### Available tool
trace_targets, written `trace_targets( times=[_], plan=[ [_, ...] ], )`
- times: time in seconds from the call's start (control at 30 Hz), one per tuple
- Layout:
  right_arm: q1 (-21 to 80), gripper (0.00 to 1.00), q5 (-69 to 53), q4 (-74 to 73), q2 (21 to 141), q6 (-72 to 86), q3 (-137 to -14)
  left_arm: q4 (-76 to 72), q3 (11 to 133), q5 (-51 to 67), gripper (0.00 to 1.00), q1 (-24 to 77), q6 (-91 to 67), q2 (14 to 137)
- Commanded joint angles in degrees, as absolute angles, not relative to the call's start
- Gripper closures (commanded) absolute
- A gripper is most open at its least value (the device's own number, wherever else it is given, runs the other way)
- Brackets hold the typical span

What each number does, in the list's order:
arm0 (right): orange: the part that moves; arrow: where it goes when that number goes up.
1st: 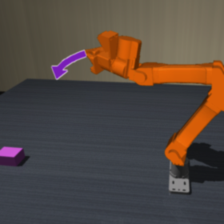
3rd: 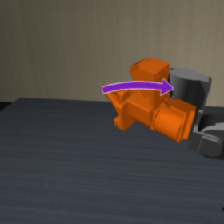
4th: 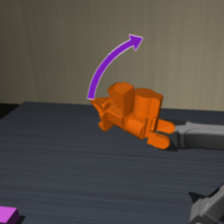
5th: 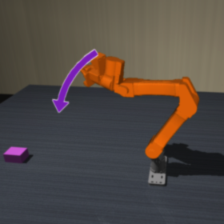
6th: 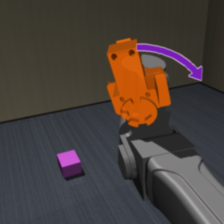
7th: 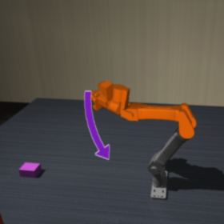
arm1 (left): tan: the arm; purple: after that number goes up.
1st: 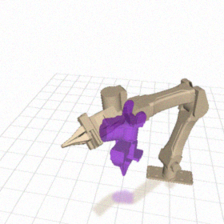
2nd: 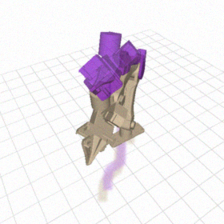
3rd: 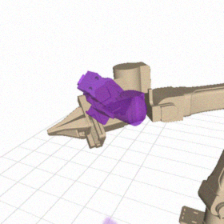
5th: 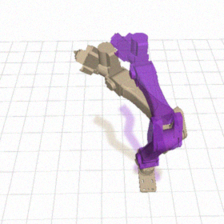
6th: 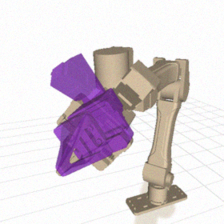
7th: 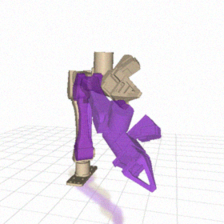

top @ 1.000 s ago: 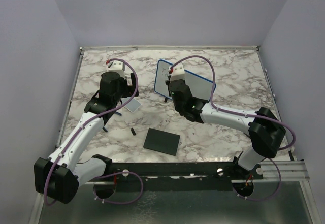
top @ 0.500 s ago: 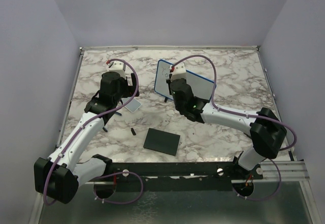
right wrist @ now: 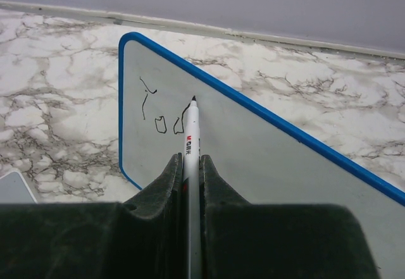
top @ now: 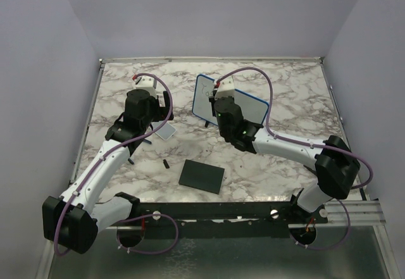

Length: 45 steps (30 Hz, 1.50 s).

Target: Write a sentence on the whiteboard

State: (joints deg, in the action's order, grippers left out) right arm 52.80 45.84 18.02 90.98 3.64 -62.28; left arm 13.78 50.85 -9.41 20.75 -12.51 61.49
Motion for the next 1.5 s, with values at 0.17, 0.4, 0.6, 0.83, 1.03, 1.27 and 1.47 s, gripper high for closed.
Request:
trace_targets(
  times=[0.17,0.4,0.6,0.83,1.03,1.27,1.47],
  plan=[
    [52.6,1.0,45.2,15.1,91.5,7.0,-60.7,13.1,50.3,-8.8,0.01,21.1,-11.8,60.2],
    [52.6,1.0,44.3,13.7,91.7,7.9,-59.9,13.1,50.3,-8.7,0.01,21.1,-11.8,60.1],
    [52.6,1.0,43.4,12.7,92.4,8.4,-60.0,13.1,50.3,-8.8,0.01,21.1,-11.9,60.0],
    [52.6,1.0,43.2,11.5,92.7,8.9,-59.9,13.1,50.3,-8.8,0.01,21.1,-11.8,59.9],
    [52.6,1.0,43.3,10.6,92.2,9.6,-59.3,13.1,50.3,-8.8,0.01,21.1,-11.8,59.9],
    [52.6,1.0,43.8,10.2,91.0,9.8,-58.7,13.1,50.3,-8.9,0.01,21.1,-11.8,59.9],
    [52.6,1.0,43.5,10.1,90.5,9.7,-58.7,13.1,50.3,-8.9,0.01,21.1,-11.8,60.0]
  ],
)
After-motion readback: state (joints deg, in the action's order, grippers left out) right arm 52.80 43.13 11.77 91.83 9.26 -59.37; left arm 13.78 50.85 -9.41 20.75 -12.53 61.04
